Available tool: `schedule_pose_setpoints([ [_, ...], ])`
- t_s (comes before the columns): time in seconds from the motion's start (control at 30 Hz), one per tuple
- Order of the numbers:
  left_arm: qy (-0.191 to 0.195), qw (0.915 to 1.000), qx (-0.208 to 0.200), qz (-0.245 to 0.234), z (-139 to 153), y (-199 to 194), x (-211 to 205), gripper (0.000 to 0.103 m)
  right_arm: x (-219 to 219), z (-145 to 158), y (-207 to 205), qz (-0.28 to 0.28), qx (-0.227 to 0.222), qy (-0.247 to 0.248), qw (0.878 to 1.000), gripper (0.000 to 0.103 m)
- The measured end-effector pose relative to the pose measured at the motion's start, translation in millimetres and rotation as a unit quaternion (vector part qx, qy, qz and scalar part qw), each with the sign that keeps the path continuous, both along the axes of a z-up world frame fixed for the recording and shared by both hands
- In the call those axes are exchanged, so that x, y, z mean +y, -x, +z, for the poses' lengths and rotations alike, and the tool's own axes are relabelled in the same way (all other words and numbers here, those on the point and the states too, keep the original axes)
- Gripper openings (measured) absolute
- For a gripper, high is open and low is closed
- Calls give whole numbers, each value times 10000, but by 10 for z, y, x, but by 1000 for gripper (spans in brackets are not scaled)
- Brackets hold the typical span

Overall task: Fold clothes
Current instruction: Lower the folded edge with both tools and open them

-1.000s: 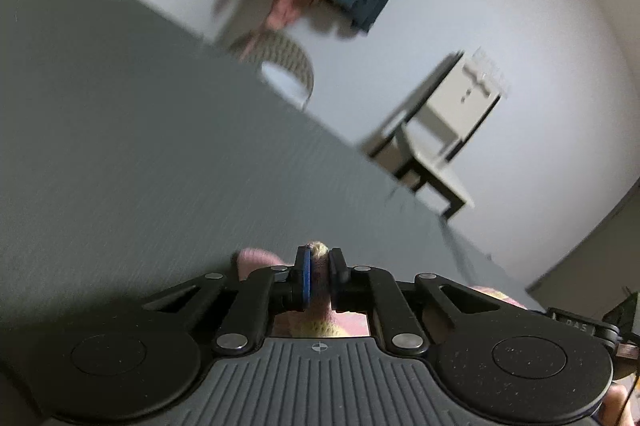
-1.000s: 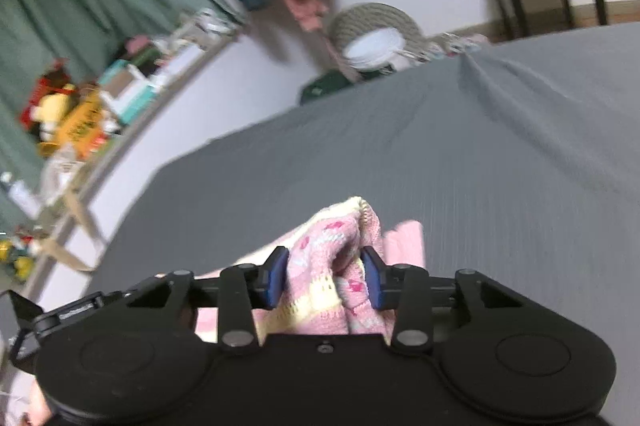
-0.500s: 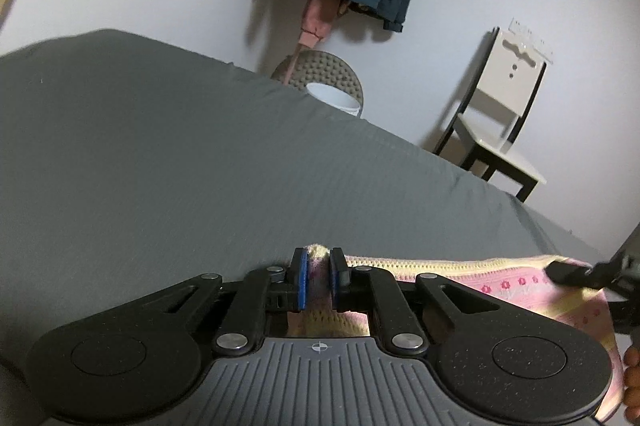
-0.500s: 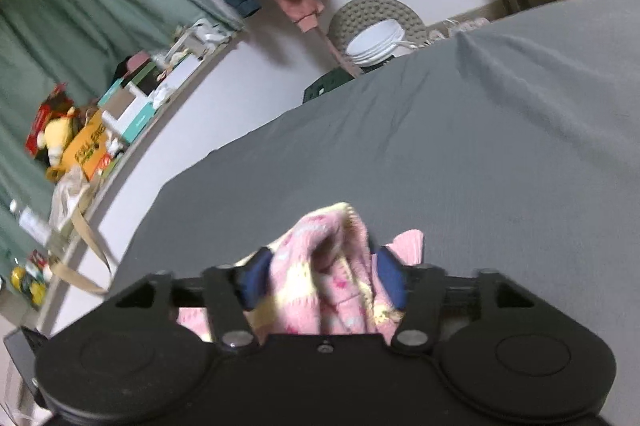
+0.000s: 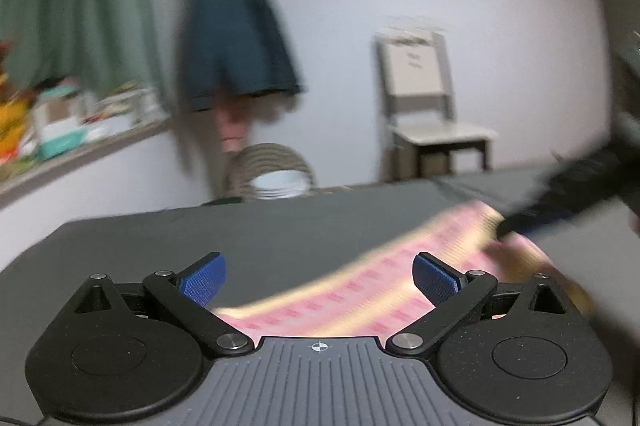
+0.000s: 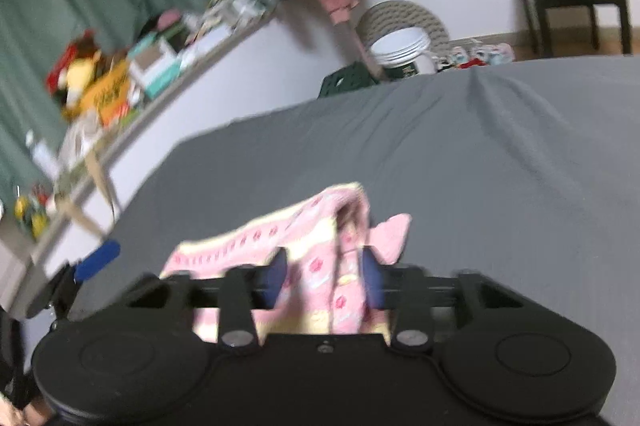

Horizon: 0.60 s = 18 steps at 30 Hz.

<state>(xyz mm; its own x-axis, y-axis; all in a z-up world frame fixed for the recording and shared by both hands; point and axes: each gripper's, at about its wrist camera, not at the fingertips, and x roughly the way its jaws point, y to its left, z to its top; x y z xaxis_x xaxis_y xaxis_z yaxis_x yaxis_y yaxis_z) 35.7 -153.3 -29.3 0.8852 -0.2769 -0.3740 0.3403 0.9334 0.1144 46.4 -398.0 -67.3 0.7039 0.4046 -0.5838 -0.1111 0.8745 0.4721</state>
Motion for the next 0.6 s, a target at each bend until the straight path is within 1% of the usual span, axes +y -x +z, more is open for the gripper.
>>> schedule_pose_setpoints([
  [0.03,-116,9998,43,-147,-22,26,-83,100,67,3,-19,86,-18,138,9999,7],
  [0.07,-232,9993,85,-293,-44,53,-166,100,129,-5,-40,195,-33,304,9993,7],
  [0.13,-448,9973,196,-548,-95,97,-314,100,174,-11,-28,81,-66,555,9984,6],
  [0.17,-482,9969,353,-512,-150,79,-319,100,142,-33,-30,-67,20,579,9983,6],
  [0.2,-454,9968,499,-430,-185,45,-309,100,109,-56,-32,-213,107,598,9979,6],
  [0.23,-343,9967,641,-371,-192,28,-284,100,60,-106,-42,-286,219,468,9983,6],
  [0.27,-209,9963,776,-316,-199,10,-252,100,12,-155,-52,-358,331,336,9982,6],
  [0.3,4,9956,893,-279,-208,-8,-199,100,-22,-188,-60,-406,407,150,9982,7],
  [0.33,202,9945,1000,-239,-218,-30,-143,100,-37,-180,-74,-390,449,40,9982,8],
  [0.37,333,9936,1060,-193,-226,-56,-88,100,-35,-127,-61,-371,480,-19,9982,16],
  [0.4,397,9936,1047,-160,-210,-55,-77,100,-41,-56,-31,-401,416,-53,9983,19],
  [0.43,404,9942,990,-130,-218,-40,-82,100,-41,60,42,-368,288,-89,9989,25],
  [0.5,370,9956,856,-62,-213,1,-88,100,-12,273,208,-140,93,31,9999,32],
  [0.53,334,9962,800,-32,-209,23,-88,100,15,348,297,50,48,203,9998,40],
  [0.57,317,9965,776,1,-252,52,-66,100,71,377,386,239,27,438,9988,42],
  [0.6,326,9966,758,40,-237,62,-65,100,126,403,475,426,11,668,9969,42],
])
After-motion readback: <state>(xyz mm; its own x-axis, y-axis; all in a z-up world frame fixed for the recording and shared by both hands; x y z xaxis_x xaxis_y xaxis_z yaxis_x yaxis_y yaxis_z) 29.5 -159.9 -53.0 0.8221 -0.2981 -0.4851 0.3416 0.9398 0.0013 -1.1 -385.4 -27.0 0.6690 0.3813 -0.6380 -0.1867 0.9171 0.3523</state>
